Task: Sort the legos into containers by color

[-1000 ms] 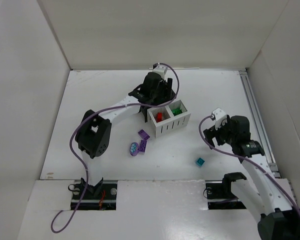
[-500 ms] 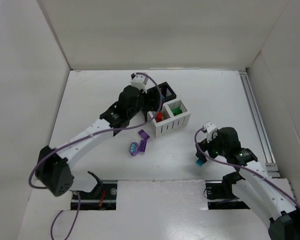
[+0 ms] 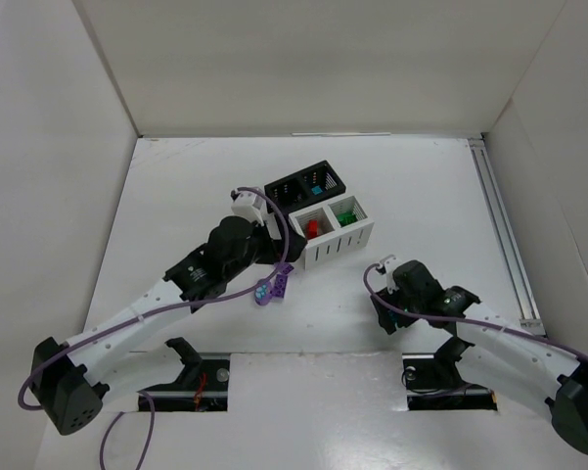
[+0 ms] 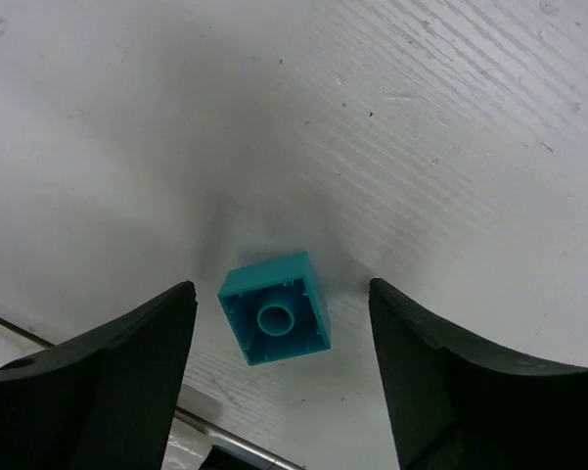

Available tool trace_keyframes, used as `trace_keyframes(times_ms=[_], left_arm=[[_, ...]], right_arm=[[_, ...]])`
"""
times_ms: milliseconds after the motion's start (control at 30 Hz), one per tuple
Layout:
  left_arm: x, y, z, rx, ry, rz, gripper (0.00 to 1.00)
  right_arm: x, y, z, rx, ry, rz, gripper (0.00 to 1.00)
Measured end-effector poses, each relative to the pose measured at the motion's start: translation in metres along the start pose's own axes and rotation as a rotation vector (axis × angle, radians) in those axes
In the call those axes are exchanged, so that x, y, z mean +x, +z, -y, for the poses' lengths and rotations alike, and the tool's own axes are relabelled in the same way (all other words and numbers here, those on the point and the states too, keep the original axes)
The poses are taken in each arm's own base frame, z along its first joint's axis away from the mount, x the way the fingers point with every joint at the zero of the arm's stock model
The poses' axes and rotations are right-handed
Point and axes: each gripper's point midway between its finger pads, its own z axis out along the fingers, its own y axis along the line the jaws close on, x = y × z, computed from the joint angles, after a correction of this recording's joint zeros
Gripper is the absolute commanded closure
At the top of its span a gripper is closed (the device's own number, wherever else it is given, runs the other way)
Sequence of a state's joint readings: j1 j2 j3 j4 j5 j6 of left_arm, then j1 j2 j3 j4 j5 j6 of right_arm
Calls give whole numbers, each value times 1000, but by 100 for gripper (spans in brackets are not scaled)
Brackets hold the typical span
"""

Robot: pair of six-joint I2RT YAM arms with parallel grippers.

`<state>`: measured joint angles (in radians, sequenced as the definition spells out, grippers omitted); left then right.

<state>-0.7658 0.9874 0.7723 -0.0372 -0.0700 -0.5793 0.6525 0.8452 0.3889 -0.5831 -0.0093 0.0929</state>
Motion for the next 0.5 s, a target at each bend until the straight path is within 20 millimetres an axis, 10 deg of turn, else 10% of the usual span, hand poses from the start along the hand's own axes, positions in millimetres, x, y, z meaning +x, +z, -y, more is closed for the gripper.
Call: trace_keyframes(times_ms=[133, 367, 500], left_arm=[[8, -5, -8, -38, -38, -18, 0], [24, -5, -23, -99, -75, -58, 0], [29, -6, -32, -147, -98, -67, 0]], right_arm=[[-2, 1, 0, 8, 34, 7, 67], [-20, -1, -8, -36, -2, 72, 80], [-63, -18, -16, -76, -78, 176, 80]])
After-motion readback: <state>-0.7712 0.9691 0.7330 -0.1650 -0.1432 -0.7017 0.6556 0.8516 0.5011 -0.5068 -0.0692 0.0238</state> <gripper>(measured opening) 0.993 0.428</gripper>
